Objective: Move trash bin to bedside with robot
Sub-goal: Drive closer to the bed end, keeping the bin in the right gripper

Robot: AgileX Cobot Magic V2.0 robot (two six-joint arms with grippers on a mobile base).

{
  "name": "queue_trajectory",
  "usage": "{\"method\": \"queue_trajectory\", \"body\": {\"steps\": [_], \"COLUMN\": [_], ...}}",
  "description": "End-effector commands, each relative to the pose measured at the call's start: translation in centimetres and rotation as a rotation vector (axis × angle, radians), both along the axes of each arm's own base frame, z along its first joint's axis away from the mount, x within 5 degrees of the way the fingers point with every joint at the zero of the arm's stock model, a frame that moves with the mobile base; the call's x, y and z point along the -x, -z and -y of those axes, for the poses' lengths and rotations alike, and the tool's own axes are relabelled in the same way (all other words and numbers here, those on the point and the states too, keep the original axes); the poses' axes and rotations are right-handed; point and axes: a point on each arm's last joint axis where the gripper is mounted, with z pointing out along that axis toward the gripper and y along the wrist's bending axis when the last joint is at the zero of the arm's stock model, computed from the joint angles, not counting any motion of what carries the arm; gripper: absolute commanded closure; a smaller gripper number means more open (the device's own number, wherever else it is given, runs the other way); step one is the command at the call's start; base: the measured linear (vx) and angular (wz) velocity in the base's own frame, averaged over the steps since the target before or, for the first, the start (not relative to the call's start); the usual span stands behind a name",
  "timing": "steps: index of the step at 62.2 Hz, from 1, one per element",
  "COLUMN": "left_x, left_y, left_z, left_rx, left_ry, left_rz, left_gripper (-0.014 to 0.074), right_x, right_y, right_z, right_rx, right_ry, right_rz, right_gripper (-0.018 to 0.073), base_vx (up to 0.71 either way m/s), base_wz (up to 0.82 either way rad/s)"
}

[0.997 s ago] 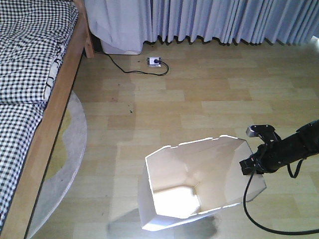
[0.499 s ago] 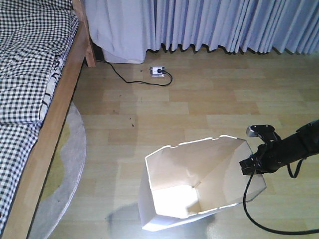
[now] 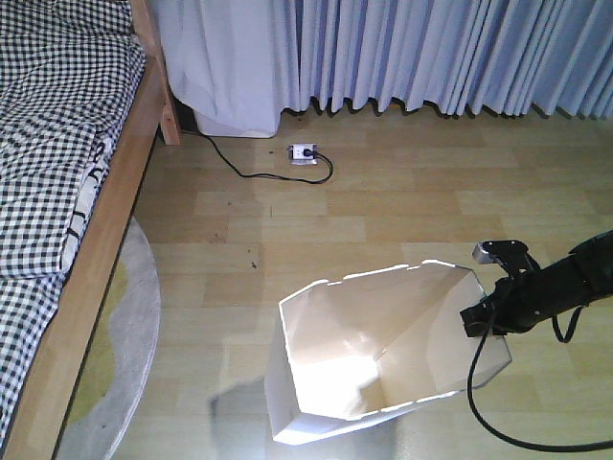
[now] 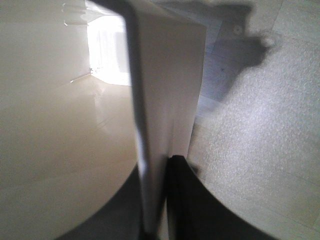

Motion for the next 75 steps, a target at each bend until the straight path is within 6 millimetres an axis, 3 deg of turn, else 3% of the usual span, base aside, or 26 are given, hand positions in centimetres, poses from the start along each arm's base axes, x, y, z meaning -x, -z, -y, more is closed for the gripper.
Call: {"method": "queue_trajectory", "body": {"steps": [1, 75], "left_x": [-0.04, -0.04], "left_y": [-0.3, -0.3], "left_z": [-0.02, -0.02], "left_rx": [0.009, 0.009], "left_ry": [-0.004, -0.004], "left_rz": [0.072, 0.072], "left_gripper": [0.0602, 0.0602], "right_x": [-0.83, -0.83], "right_y": [-3.26, -3.26], "right_z": [-1.04, -1.04], "right_rx": [-0.16, -0.16], "right_ry": [0.014, 0.014], "right_rz": [0.034, 0.034], "right_gripper": [0.0564, 0.0564], "base_vx": [0.17, 0.19], "base_wz": [-0.01, 0.0]}}
